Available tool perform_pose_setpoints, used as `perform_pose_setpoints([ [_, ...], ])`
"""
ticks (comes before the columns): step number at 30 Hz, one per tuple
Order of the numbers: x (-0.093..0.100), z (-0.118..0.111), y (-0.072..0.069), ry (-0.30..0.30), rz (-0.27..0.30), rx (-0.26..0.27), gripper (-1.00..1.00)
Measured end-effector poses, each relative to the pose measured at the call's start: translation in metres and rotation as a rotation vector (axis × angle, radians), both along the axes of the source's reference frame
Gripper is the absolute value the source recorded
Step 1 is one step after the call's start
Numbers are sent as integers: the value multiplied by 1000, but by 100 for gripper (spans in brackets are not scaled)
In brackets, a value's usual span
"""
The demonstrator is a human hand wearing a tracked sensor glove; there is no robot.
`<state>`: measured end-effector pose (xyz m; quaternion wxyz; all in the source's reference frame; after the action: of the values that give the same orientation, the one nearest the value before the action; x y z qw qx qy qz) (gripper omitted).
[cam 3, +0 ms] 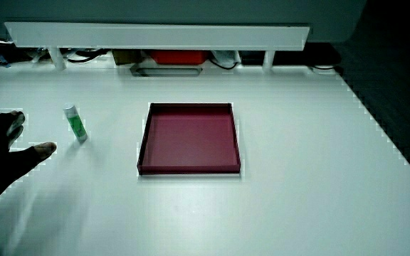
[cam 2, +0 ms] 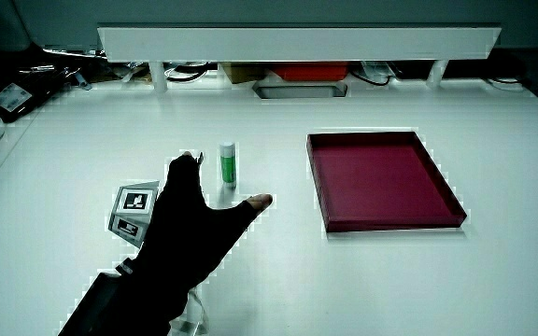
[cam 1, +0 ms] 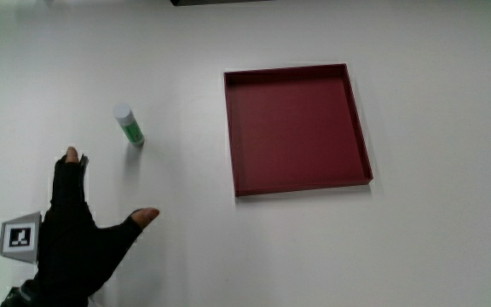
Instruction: Pick glue stick
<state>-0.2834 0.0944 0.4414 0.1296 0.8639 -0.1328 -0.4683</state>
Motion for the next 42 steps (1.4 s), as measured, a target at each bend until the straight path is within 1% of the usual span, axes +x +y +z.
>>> perform_pose_setpoints([
  [1,1,1,-4,46,4,43,0],
  [2,-1,2,-6,12,-17,-14,0],
  [3,-2,4,-9,8,-10,-6,0],
  [4,-2,5,-13,29,-9,20,0],
  [5,-2,6,-16,39,-25,3,0],
  [6,-5,10,-19,14,-19,-25,0],
  [7,-6,11,-23,21,-21,-14,0],
  [8,-5,11,-27,57,-24,5,0],
  [10,-10,17,-33,28,-41,-28,0],
  [11,-9,17,-37,60,-41,-6,0],
  [13,-10,19,-44,72,-67,-31,0],
  [14,-11,23,-47,67,-62,-25,0],
  [15,-12,24,-50,53,-81,-66,0],
  [17,-14,30,-57,64,-81,-69,0],
  [18,-13,30,-61,85,-81,-48,0],
  [19,-13,32,-64,82,-91,-72,0],
  [20,-14,35,-67,97,-84,-56,0],
  [21,-12,35,-70,107,-85,-56,0],
  [22,-12,36,-73,92,-93,-75,0],
  [23,-11,36,-76,106,-93,-63,0],
  [24,-11,37,-79,105,-92,-48,0],
  [25,-11,38,-82,114,-96,-49,0],
  [26,-11,39,-85,109,-93,-59,0],
  [27,-10,39,-87,107,-94,-60,0],
  [28,-10,42,-90,115,-86,-41,0],
  [29,-9,42,-91,121,-91,-53,0],
  [30,-10,44,-93,127,-92,-43,0],
  [31,-10,46,-94,109,-101,-61,0],
  [32,-9,47,-96,125,-94,-47,0],
  [33,-8,49,-98,133,-96,-48,0],
  [34,-7,49,-99,126,-97,-57,0],
  [36,-7,53,-102,128,-88,-54,0],
  [38,-6,53,-103,131,-98,-70,0],
  [42,-6,58,-106,135,-91,-58,0],
])
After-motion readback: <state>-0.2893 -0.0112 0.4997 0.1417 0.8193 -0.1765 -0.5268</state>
